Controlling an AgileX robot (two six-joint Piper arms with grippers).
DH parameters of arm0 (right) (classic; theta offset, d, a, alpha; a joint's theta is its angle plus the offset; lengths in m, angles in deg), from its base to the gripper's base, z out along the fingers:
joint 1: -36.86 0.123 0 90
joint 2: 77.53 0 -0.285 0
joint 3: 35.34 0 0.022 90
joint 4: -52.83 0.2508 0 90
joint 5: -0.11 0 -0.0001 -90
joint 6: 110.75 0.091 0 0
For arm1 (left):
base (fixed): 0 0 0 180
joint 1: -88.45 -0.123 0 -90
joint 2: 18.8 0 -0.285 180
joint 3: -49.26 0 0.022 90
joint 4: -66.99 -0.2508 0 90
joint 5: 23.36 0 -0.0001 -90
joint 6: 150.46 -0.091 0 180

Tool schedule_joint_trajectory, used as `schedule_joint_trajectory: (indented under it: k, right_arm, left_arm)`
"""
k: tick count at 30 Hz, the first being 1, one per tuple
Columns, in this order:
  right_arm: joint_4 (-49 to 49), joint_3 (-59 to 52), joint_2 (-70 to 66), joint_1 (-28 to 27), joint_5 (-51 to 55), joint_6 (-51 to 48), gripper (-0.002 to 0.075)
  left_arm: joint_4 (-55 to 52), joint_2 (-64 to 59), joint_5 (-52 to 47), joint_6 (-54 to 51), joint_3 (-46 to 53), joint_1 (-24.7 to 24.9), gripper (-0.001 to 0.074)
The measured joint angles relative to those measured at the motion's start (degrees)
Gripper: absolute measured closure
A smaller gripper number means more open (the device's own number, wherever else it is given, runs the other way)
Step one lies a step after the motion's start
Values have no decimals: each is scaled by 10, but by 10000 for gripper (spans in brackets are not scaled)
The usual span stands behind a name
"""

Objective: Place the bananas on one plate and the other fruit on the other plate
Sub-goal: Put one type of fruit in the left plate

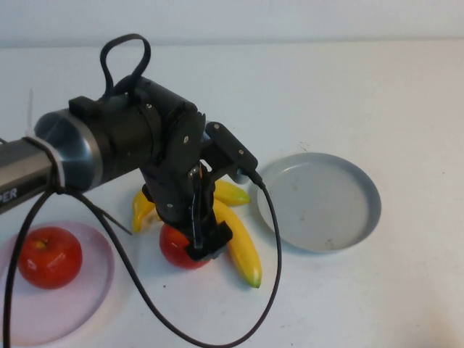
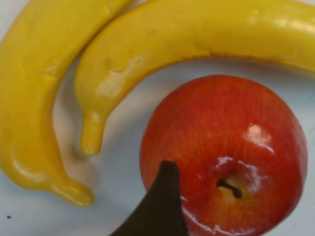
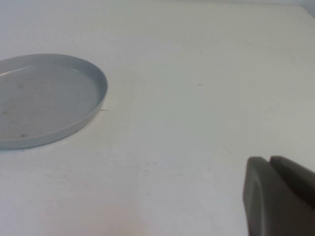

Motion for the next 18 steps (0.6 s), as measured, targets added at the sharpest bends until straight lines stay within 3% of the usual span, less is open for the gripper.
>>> schedule_joint_trajectory:
  k: [11,16,18]
  right_arm:
    - [0,0,0,0,0,0,743]
    - [0,0,0,0,0,0,743]
    - [0,0,0,0,0,0,743]
  left_arm:
    - [-28,-24,15,0,-2,0,73]
    - [-27,-25,15,1,-2,0,182]
    - [-27,-25,15,1,-2,0,183]
